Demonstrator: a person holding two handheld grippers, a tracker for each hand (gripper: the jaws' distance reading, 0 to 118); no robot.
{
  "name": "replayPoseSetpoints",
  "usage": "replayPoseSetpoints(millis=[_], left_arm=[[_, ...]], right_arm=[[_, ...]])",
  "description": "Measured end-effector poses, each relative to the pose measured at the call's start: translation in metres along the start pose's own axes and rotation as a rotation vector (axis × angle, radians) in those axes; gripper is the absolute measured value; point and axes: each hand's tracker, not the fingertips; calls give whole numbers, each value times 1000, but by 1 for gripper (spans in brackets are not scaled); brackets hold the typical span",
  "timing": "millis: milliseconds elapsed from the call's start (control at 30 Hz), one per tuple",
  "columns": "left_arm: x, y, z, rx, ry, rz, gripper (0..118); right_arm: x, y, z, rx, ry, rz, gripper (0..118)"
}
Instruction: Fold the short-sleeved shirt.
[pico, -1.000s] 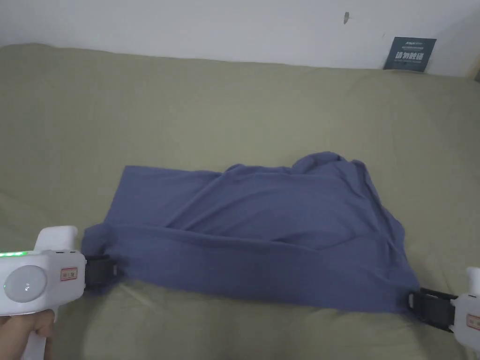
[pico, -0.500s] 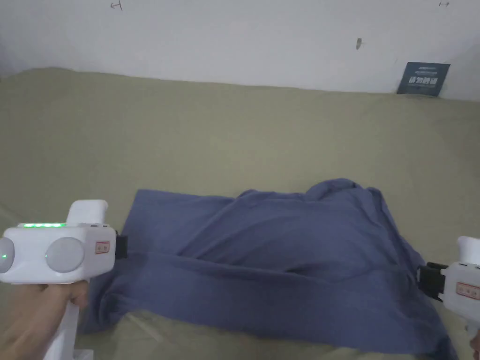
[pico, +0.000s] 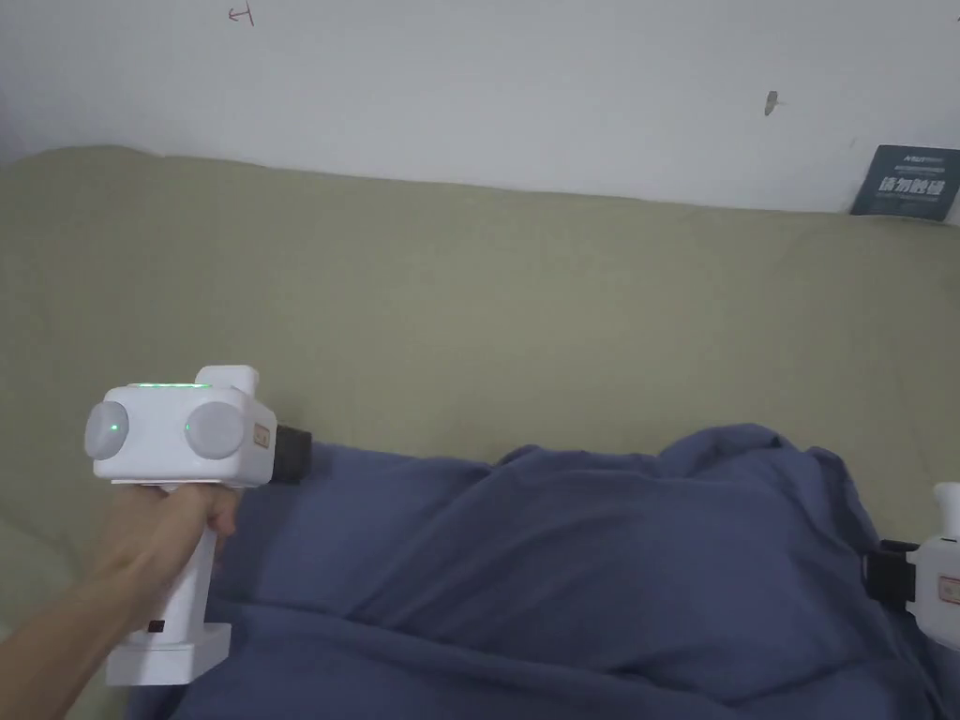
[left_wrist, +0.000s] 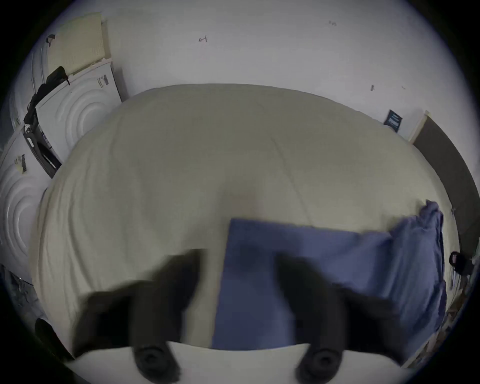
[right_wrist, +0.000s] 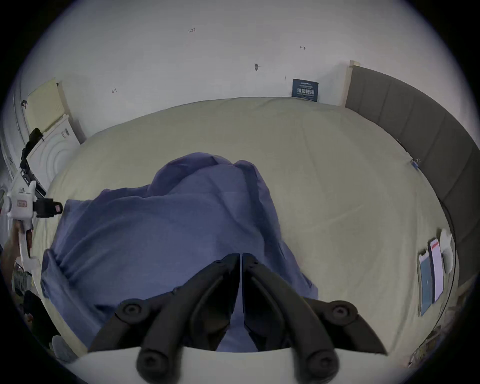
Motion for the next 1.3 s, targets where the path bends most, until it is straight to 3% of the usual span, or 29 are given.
replayPoseSetpoints(millis=[33,67,167,233,300,367,500,633,700,733,800,1000,1133,1200,1233,1267,1300], left_arm=[[0,4,-10,-10,31,14,118],[2,5,-14,-8,48,10,118],[10,2,-25,-44,61,-39,117],[17,-4,-25,-54,67,-59,105],[18,-10,-11,-24,-8,-33,62],[28,-13,0,30,21,-112,2],[18,-15,-1,5,-6,-93,2],[15,-8,-4,-26,-21,-67,2],[17,-8,-4,-34,-15,-86,2],[17,-8,-5,-37,-14,-99,2],[16,-10,-7,-35,-16,-95,2],[15,-9,-13,-48,-20,-84,2],[15,-9,-16,-54,-17,-86,2],[16,-12,-16,-47,-16,-90,2],[16,-12,-15,-42,-15,-90,2],[16,-13,-13,-37,-16,-89,2],[15,-13,-9,-29,-18,-93,2]], right_arm=[[1,1,-5,-6,-3,2,9],[2,1,-7,-8,-7,4,9],[8,1,-14,-26,-17,3,9],[12,1,-13,-32,-25,-2,9],[15,4,-15,-34,-32,-4,9],[18,8,-13,-37,-39,-9,9],[26,27,-26,-45,-56,-21,9],[29,50,-50,-65,-89,-19,23],[30,60,-67,-107,-140,19,91],[31,63,-77,-122,-168,36,118],[27,68,-80,-89,-166,42,105],[23,63,-98,-138,-165,27,104],[35,65,-102,-150,-100,-42,100],[42,68,-98,-153,-83,-36,82],[43,69,-92,-151,-60,-31,65],[44,71,-84,-146,-50,-26,22],[46,72,-78,-142,-24,-24,10]])
